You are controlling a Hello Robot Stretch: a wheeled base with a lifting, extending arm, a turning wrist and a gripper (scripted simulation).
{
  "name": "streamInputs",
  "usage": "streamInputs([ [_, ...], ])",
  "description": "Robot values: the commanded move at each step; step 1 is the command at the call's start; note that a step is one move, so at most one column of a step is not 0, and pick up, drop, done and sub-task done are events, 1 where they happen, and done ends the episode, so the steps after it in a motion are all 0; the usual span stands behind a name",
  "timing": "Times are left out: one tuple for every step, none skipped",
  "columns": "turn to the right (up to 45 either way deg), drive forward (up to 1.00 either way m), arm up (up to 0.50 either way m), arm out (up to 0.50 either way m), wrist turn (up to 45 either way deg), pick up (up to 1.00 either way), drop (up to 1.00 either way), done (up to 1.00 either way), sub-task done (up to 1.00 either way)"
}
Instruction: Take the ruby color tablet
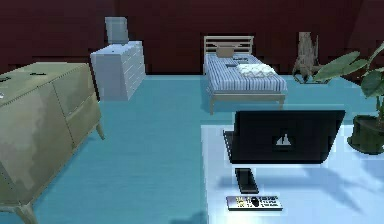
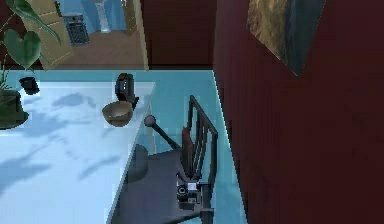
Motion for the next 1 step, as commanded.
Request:
streamInputs([
  [0.0, 0.00, 0.00, 0.00, 0.0, 0.00, 0.00, 1.00, 0.00],
])
